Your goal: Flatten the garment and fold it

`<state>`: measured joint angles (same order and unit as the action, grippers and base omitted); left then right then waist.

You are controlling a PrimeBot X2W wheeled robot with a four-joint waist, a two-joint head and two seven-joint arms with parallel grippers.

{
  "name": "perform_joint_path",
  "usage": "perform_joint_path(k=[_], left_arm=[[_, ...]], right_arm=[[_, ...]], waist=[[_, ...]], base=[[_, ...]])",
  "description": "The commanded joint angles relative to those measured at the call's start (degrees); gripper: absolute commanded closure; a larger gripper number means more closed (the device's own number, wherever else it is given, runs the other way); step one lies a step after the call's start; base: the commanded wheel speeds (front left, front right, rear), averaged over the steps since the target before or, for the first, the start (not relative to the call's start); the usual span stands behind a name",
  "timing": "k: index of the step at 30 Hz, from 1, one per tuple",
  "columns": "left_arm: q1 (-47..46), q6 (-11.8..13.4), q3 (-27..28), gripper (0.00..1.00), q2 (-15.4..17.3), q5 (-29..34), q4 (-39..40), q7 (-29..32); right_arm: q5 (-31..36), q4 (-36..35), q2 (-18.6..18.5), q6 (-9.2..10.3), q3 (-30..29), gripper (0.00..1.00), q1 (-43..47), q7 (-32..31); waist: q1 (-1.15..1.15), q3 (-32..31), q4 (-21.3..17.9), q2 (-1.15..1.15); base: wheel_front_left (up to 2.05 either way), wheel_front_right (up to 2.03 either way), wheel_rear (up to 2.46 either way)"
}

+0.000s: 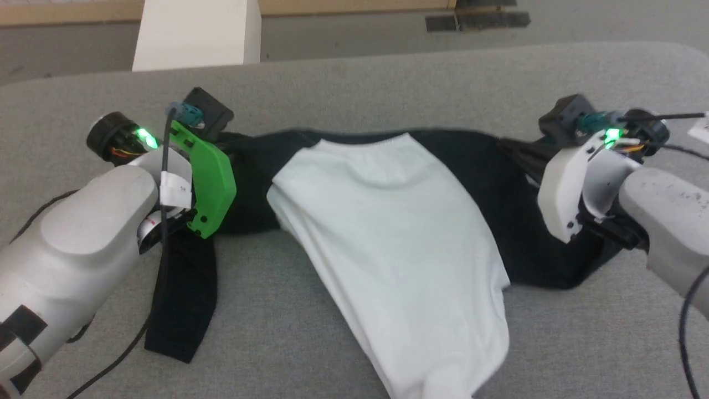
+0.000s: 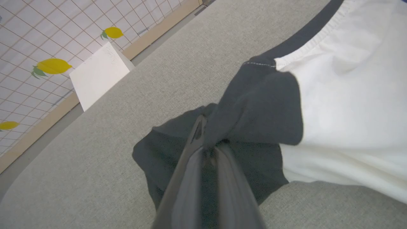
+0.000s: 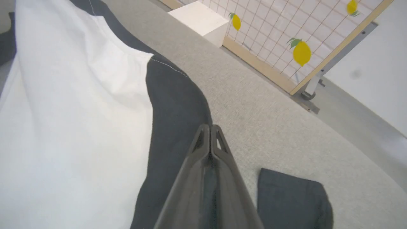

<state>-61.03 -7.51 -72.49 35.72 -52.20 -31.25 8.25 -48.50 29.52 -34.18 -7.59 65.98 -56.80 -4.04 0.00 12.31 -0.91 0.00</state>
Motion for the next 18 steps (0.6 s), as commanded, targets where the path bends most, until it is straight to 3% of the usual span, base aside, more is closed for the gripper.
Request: perform_joint_path(k=[1, 11, 18], left_arm=[[-0.64, 0.21, 0.57, 1.00, -0.01, 0.57, -0.86, -1.66], [-9.29, 5.84, 5.58, 1.00, 0.19, 4.19, -0.38, -9.62], [-16.46, 9.28, 8.00, 1.00, -0.58, 6.34, 1.94, -10.26]], right_arm=[[0.78, 0.57, -0.35, 0.10, -0.77, 1.00, -1.37, 2.37], [6.45, 5.29, -0.83, 0.10, -9.86, 1.00, -7.30, 12.38], [13.97, 7.60, 1.41, 0.10, -16.81, 1.00, -13.61, 12.36]], waist=[[0.00, -5.07, -0.73, 0.00], [0.00, -9.03, 1.01, 0.00], [0.00, -6.60, 1.63, 0.00]], base=[[0.00, 0.00, 0.00], [0.00, 0.00, 0.00], [0.00, 0.00, 0.00]])
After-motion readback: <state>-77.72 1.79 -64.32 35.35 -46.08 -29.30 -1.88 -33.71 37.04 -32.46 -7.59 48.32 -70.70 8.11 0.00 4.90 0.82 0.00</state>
